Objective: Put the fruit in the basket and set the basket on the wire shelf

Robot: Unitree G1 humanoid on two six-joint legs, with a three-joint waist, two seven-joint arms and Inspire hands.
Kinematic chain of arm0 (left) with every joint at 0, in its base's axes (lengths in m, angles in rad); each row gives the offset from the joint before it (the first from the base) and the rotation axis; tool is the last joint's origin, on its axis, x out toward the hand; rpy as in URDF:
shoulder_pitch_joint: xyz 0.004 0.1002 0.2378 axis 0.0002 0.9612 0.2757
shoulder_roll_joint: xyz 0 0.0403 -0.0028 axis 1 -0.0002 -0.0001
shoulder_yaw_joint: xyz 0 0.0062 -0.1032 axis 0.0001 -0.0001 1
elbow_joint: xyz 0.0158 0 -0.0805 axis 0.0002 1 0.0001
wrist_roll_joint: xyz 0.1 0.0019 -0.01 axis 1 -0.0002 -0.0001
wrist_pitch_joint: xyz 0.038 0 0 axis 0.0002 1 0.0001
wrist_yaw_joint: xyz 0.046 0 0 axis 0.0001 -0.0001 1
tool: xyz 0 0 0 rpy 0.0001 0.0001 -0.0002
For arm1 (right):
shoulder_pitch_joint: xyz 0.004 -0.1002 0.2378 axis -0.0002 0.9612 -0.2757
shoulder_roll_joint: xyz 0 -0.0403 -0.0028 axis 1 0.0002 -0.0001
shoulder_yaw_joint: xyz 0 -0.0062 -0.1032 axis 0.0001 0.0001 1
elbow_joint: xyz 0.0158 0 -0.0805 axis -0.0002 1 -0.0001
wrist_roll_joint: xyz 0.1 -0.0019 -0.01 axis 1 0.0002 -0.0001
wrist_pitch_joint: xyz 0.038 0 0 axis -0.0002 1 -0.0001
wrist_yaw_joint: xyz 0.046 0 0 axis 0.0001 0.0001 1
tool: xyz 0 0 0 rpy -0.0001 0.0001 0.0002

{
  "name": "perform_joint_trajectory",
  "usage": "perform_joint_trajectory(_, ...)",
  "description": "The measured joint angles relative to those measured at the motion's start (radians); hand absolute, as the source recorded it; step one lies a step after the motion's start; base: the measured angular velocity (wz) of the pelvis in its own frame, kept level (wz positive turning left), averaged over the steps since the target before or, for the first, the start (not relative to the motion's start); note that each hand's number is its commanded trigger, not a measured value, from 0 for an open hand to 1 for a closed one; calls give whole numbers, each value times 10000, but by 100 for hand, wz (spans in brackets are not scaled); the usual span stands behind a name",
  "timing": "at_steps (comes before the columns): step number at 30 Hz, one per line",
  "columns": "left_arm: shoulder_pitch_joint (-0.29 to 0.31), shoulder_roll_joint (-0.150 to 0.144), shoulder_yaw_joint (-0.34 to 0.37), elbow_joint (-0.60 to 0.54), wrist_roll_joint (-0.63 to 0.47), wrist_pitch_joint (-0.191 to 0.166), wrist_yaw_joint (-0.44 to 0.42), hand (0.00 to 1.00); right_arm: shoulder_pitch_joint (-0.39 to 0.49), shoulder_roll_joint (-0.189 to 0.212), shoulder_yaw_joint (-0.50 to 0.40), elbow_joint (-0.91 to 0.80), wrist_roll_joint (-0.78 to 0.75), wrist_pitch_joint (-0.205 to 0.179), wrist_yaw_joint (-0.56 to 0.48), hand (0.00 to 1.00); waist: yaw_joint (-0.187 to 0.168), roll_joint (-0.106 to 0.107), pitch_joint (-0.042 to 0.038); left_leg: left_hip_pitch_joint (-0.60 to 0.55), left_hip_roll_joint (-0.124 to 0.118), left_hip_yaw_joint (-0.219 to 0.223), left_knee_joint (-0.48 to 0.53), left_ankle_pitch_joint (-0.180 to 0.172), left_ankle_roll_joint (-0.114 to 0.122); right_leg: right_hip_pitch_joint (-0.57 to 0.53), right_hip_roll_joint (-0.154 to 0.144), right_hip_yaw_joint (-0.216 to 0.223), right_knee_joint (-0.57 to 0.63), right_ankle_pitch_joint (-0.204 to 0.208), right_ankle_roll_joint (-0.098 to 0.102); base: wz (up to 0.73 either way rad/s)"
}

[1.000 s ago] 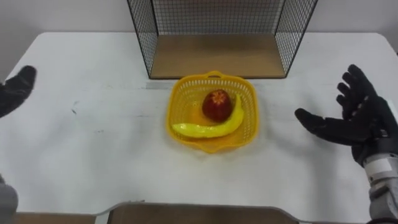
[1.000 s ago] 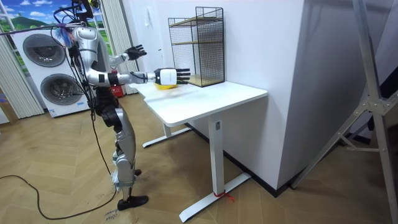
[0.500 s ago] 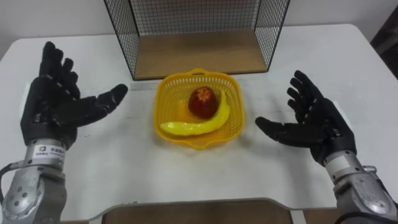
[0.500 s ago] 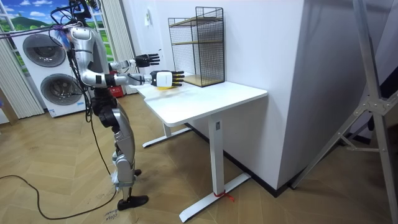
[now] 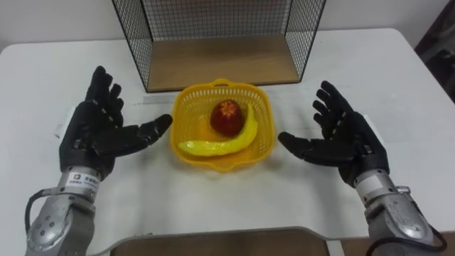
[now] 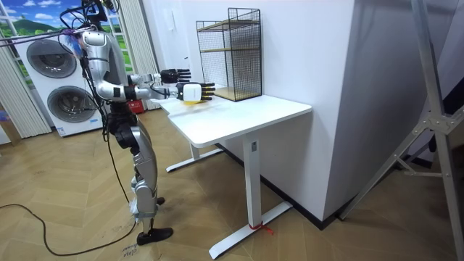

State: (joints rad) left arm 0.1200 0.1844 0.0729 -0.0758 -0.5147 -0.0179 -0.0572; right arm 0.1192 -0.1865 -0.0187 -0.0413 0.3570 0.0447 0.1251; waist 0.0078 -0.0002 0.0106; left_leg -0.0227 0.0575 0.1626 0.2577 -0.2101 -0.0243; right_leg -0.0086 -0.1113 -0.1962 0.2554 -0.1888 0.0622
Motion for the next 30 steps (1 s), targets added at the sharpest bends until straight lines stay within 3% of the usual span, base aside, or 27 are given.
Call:
perform_joint_trajectory(2,-112,-161,-18,200,15,51,-18,0,-32,10,79,-1,2,0,7,0,22,0,1,-2,5,2,3,0,0,1,1,-12,0,3,-5,0)
perform_joint_trajectory(12,-115,-204,-358,263,52,161,-181,0,-272,241,263,5,108,0,93,0,2,48,13,-18,21,-8,-14,-1,-1,-13,13,-30,-3,11,-17,0)
perform_joint_trajectory(30,-371,-527,-576,1845,61,642,-646,0,-710,628,534,704,151,26,339,0,9,78,19,-37,16,8,-7,0,-1,-90,11,22,44,11,-17,0)
